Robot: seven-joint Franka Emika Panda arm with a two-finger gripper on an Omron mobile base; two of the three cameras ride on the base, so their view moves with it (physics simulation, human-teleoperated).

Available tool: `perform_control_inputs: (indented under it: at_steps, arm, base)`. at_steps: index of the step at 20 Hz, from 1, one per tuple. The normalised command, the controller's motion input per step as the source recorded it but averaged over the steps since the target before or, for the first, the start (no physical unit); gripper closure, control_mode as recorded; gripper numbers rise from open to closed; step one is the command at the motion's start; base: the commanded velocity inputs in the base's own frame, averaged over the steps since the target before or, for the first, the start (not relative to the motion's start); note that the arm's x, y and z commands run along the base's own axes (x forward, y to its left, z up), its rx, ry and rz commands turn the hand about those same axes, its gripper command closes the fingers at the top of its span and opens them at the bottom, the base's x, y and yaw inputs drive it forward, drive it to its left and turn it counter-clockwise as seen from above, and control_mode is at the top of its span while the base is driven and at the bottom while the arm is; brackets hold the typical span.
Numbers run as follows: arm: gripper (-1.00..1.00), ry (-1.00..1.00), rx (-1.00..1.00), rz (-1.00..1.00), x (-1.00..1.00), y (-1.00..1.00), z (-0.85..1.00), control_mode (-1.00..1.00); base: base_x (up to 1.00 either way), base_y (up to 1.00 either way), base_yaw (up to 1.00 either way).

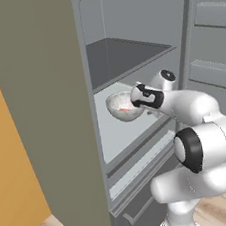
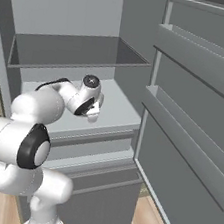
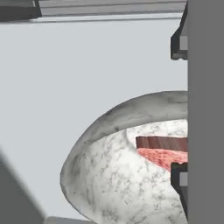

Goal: Place one of the steaks on the plate and the other in the bowl. Then place the bowl in the fridge.

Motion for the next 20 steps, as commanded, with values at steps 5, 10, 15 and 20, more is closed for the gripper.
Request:
perform_control_inputs:
  at_steps: [5,10,15,20]
  arm:
    - [-1.0,-0.08,0.1,-0.01,-0.43,-0.23,0.51,-1.0]
    - [-1.0,0.06,0.04,0.0,-0.98,-0.07,0.62,-1.0]
    - [-1.0,0.08,-0.01,0.0,-1.0,0.0,0.34,-1.0]
    - [-1.0,0.21,-0.09,0.06,-1.0,0.0,-0.03,-1.0]
  base:
    - [0.0,0.0,0.0]
    - [0.0,0.0,0.0]
    - [0.0,0.0,0.0]
    - [0.0,0.0,0.0]
